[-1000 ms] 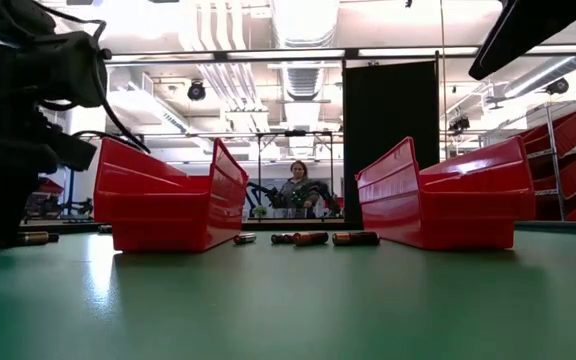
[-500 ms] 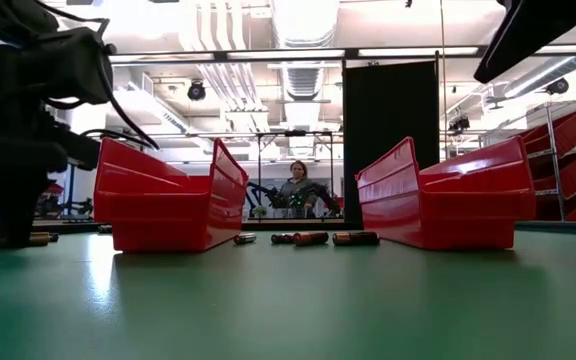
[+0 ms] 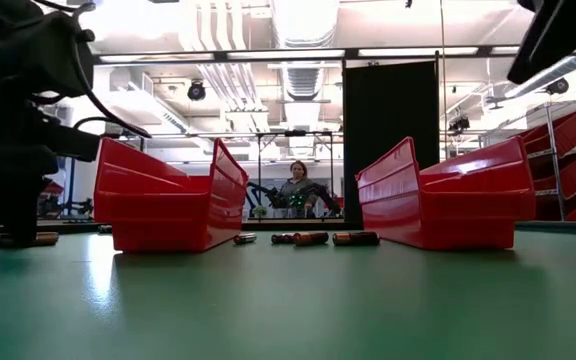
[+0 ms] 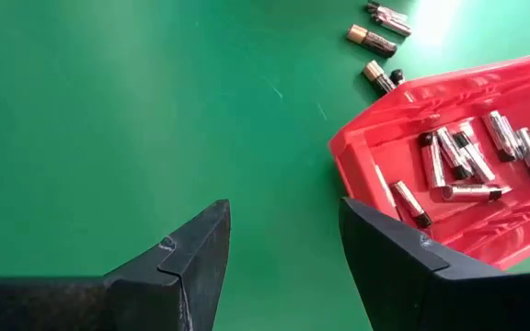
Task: Sort batteries
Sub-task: Put the brown battery into the left red bin
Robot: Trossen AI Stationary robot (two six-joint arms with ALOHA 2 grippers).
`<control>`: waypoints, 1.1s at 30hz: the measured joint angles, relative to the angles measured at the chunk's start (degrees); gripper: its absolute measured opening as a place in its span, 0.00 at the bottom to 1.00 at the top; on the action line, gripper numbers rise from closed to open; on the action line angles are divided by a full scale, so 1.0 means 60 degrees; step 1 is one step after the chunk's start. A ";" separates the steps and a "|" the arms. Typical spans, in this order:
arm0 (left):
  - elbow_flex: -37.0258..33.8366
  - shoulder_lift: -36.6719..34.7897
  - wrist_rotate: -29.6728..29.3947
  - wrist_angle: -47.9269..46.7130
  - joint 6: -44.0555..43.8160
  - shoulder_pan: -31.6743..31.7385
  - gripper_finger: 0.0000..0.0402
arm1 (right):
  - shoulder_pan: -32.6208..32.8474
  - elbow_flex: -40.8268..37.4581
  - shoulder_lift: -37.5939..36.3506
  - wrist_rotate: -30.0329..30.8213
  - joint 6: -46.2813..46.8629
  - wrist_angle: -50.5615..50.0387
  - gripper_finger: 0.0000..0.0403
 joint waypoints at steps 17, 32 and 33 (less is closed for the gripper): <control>-0.0027 -0.2489 -0.1170 0.0406 0.0409 -0.0568 0.07 | -0.0377 0.0087 -0.0033 -0.0500 -0.0395 -0.0081 0.49; 0.0486 -0.4826 -0.2128 0.1578 0.2978 -0.1107 0.07 | -0.0313 0.1227 0.0052 0.0338 -0.1972 0.0069 0.38; 0.0605 -0.4864 -0.2128 0.1708 0.3248 -0.1130 0.07 | -0.0320 0.1196 0.0101 0.0373 -0.1975 0.0073 0.38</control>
